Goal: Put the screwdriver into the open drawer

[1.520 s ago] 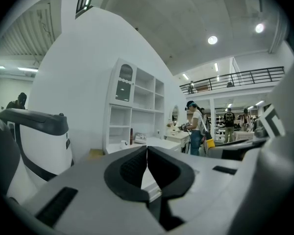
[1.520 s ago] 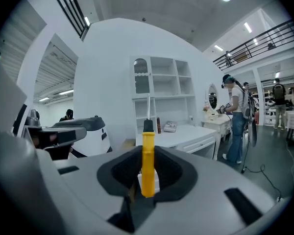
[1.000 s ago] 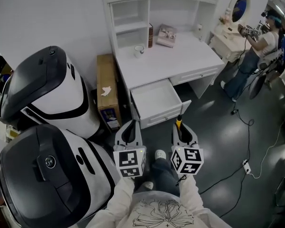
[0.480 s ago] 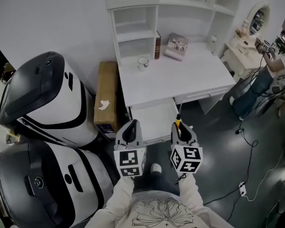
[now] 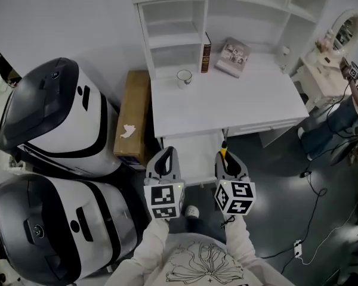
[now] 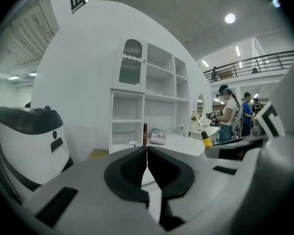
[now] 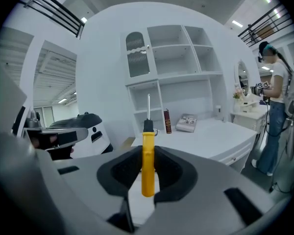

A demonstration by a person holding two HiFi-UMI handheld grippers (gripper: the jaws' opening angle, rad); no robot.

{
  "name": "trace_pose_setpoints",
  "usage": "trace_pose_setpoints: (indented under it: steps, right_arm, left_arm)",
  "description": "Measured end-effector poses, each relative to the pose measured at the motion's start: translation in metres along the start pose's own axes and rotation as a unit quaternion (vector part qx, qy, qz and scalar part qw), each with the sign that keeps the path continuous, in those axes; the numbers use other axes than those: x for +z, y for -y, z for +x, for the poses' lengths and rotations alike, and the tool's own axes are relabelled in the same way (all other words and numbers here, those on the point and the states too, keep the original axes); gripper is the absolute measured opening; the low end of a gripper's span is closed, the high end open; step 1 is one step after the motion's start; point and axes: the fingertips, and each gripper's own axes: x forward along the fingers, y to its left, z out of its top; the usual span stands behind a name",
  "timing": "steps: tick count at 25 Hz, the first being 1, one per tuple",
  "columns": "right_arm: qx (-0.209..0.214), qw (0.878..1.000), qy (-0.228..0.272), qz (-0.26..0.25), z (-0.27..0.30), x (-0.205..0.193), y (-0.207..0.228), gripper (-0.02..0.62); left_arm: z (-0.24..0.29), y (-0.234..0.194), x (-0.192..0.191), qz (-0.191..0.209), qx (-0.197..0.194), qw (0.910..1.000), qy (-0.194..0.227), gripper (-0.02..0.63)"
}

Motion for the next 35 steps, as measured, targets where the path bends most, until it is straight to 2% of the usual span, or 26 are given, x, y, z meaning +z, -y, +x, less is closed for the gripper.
trace_pose_setpoints:
  steps: [12,20,26,35]
  right_arm:
    - [0.022,0.997,-0.072,-0.007,0.062,-0.034,0.011,0.071]
    - [0.040,0.988,-0.147,-0.024,0.112,-0.076,0.001,0.071]
    - [0.070,0.969,-0.223,-0.081,0.139,-0.128,-0.015,0.071]
    - [0.105,0.934,-0.321,-0.116,0.168,-0.198,-0.031,0.071]
  left_arm:
    - [0.059,-0.015,-0.028,-0.015,0.001,0.9989,-0.045,0.006]
    - [0.103,-0.042,-0.041,-0.007,-0.012,0.9973,-0.073,0.006]
    - [0.127,-0.065,-0.056,-0.015,-0.013,0.9955,-0.093,0.006]
    - [0.157,-0.094,-0.084,-0.030,-0.017,0.9923,-0.119,0.006]
